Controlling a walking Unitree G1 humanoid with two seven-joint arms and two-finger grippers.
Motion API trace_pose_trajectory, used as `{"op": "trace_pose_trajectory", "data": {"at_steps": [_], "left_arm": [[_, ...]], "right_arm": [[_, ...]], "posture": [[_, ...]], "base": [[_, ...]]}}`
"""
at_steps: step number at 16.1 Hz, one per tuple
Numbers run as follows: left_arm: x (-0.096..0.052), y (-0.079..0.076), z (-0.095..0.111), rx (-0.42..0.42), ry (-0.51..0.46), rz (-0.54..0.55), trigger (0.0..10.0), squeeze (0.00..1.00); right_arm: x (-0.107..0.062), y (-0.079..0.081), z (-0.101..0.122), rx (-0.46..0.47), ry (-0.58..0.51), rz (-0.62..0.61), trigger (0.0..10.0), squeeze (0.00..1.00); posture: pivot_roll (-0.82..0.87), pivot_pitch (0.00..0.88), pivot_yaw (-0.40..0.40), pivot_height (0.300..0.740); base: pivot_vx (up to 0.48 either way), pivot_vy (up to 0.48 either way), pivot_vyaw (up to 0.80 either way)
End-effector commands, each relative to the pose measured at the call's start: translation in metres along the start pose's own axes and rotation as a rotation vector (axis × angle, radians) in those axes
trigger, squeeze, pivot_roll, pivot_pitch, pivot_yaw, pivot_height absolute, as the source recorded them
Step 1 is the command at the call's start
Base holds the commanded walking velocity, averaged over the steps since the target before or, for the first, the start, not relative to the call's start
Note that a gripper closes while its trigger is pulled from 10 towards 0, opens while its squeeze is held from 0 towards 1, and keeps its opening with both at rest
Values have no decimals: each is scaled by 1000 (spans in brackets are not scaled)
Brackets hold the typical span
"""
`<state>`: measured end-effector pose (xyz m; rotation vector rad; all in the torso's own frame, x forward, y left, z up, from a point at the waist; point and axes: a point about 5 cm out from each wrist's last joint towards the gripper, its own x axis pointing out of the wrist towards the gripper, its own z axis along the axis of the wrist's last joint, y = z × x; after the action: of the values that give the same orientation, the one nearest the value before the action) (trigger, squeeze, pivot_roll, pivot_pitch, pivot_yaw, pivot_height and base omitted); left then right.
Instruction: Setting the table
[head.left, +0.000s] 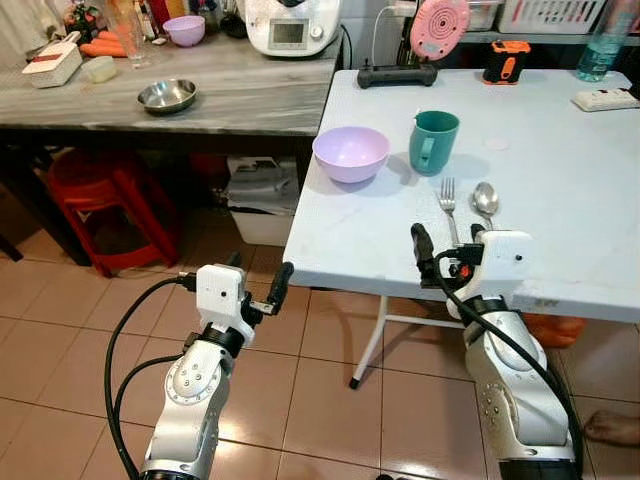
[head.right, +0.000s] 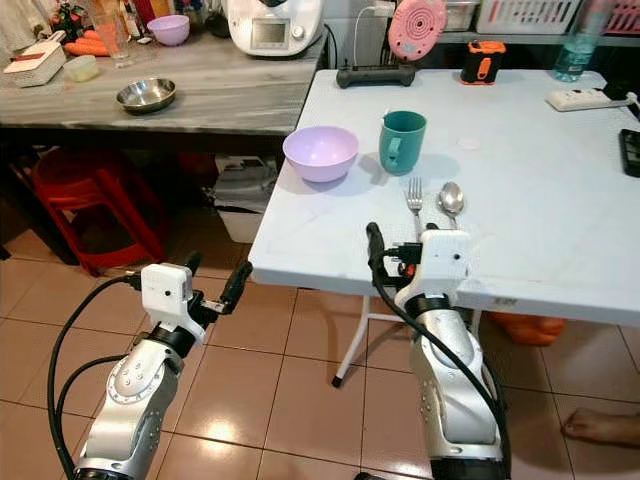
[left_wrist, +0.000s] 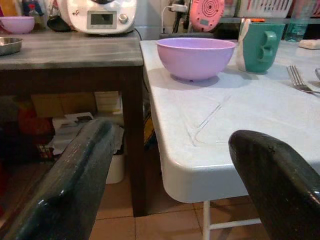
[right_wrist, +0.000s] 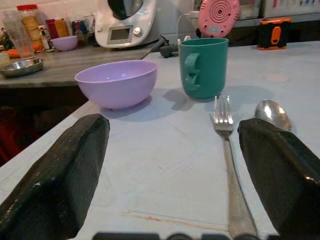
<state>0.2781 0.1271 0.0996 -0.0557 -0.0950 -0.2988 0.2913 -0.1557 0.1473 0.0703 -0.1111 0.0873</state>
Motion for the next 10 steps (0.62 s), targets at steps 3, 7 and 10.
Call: {"op": "trace_pose_trajectory", "data": {"at_steps": [3, 7, 10], "left_arm": [[-1, 2, 2, 9, -12, -12, 10000, 0], [-1, 2, 1, 9, -12, -15, 10000, 0], [-1, 1, 1, 8, -12, -19, 10000, 0]], "right_arm": [[-1, 3, 6, 1, -34, 11, 10000, 0], [-2, 4, 6, -1, -34, 21, 10000, 0], [-1, 5, 7, -5, -37, 27, 10000, 0]], "posture": [[-81, 67, 59, 740], [-81, 67, 59, 740], [-81, 67, 59, 740]], "base": [[280, 0, 0], [332, 0, 0], [346, 0, 0]]}}
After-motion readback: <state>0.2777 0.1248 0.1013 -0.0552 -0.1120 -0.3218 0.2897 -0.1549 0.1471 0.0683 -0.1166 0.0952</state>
